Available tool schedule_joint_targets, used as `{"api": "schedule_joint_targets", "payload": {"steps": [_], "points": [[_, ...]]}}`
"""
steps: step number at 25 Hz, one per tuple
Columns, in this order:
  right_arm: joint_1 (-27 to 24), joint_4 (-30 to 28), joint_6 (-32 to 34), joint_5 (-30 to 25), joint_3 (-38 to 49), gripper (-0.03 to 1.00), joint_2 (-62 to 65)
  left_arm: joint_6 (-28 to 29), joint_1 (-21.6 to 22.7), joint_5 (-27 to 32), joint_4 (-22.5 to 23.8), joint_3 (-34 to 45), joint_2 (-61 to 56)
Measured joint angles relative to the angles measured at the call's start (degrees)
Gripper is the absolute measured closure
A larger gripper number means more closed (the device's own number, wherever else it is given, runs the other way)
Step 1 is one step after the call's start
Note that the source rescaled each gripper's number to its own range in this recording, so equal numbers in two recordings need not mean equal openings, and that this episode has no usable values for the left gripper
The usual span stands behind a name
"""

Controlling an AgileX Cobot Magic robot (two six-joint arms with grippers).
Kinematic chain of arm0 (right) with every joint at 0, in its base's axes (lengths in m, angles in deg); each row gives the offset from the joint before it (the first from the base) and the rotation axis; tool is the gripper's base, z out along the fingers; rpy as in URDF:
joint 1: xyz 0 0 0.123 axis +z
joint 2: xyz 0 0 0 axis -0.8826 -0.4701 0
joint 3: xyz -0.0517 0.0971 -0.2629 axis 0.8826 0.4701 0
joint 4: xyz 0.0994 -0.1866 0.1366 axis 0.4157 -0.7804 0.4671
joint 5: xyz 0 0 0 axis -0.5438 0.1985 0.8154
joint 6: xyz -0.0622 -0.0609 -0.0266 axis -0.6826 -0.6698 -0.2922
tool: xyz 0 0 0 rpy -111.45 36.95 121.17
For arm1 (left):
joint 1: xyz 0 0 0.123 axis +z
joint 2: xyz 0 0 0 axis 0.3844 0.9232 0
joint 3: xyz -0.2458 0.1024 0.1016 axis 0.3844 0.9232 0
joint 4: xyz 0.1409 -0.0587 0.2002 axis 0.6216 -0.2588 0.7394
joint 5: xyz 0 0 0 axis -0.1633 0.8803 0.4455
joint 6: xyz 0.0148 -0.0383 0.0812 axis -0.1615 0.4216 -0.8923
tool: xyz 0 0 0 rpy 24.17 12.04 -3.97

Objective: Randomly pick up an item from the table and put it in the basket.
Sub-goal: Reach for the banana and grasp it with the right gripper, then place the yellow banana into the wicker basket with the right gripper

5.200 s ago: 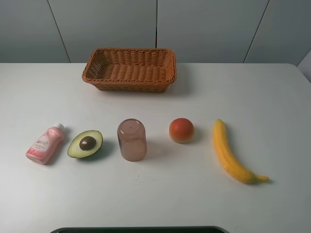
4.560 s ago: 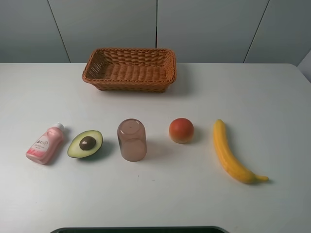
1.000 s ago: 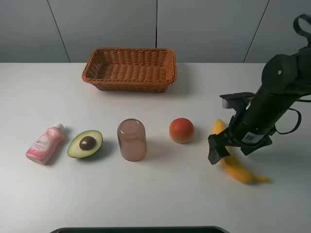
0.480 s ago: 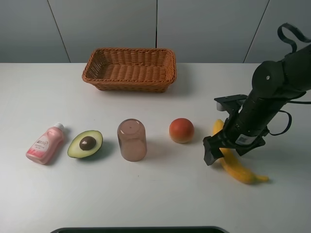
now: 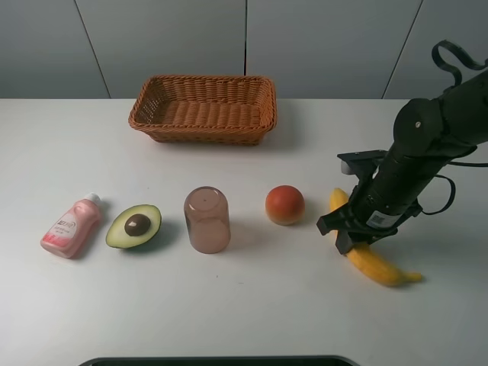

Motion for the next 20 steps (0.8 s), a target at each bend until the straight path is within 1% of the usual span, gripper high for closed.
{"api": "schedule_joint_targets", "payload": {"steps": [13,15,17,20], "points": [[0.00,0.08,0.22,-0.38,-0.12,0.96,0.00,0.00,0.00,0.00,0.00,0.00,0.00],[0.00,-0.29,0.22,-2.30,-0.82,0.96,0.24,0.00,0.00,0.00,0.00,0.00,0.00],[0.00,-1.73,0.33,-5.35,-1.93,0.96,1.48,0.00,0.00,0.00,0.00,0.00,0.00],[0.00,-4.31,0.43,-9.60,-5.76,0.96,6.20,0.00,0.00,0.00,0.00,0.00,0.00]]}}
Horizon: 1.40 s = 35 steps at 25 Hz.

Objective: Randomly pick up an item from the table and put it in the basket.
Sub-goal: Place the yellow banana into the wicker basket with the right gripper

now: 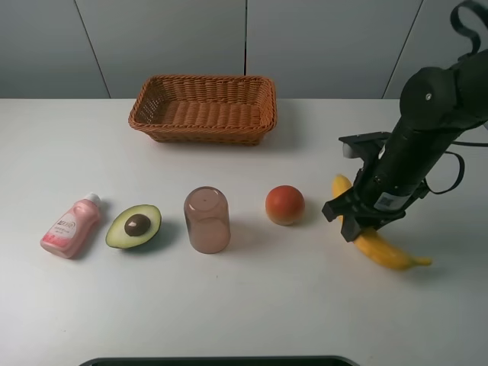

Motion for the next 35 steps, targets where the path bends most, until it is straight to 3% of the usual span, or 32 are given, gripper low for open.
{"api": "schedule_joint_targets", "payload": {"steps": [5,9,14,19,29,35], "points": [[0.00,-6.10,0.35,-4.86,-10.21,0.96,6.09,0.00,0.00,0.00,0.00,0.00,0.00],[0.00,-8.20,-1.17,-4.26,-18.45,0.96,6.76,0.00,0.00,0.00,0.00,0.00,0.00],[0.63,-8.29,-5.70,3.79,-24.93,0.96,4.17,0.00,0.00,0.00,0.00,0.00,0.00],[4.36,-8.44,-9.99,14.51,-29.05,0.96,-0.56,0.00,0.00,0.00,0.00,0.00,0.00],[9.06,-8.57,-11.41,27.50,-42.17,0.96,-17.46,0.00,0.00,0.00,0.00,0.00,0.00],[9.18,-4.06,-11.54,37.03,-44.60,0.96,-26.98,0.00,0.00,0.00,0.00,0.00,0.00]]}}
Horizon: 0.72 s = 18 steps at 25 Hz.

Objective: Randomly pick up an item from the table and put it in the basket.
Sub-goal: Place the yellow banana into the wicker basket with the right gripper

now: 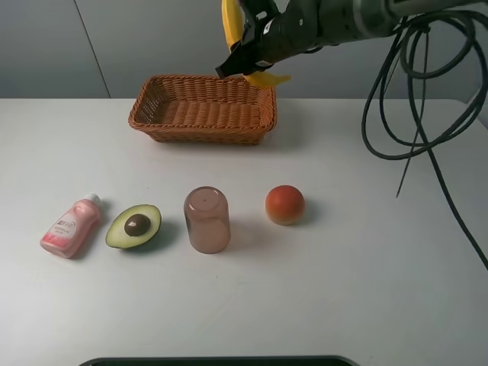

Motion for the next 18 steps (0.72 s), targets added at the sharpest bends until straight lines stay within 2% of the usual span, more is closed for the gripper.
{"api": "schedule_joint_targets", "payload": {"steps": [7,18], "points": [[0.49,0.89,-0.65,7.93,-0.38,0.96,-6.06,0.00,0.00,0.00,0.00,0.00,0.00],[1.58,0.78,-1.14,8.38,-0.64,0.96,-6.82,0.11,0.00,0.00,0.00,0.00,0.00]]}}
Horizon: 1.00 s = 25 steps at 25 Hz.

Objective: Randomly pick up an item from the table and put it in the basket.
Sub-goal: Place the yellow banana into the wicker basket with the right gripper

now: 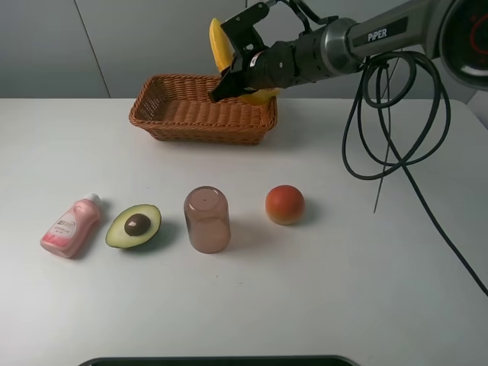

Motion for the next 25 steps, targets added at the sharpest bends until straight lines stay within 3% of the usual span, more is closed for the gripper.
{"api": "schedule_joint_targets", "payload": {"steps": [11,25], "points": [[2.67,-1.06,0.46,-5.10,0.00,0.97,-0.71,0.09,0.00,0.00,0.00,0.00,0.00],[2.96,-1.06,0.76,-7.42,0.00,0.97,-0.93,0.09,0.00,0.00,0.00,0.00,0.00]]}}
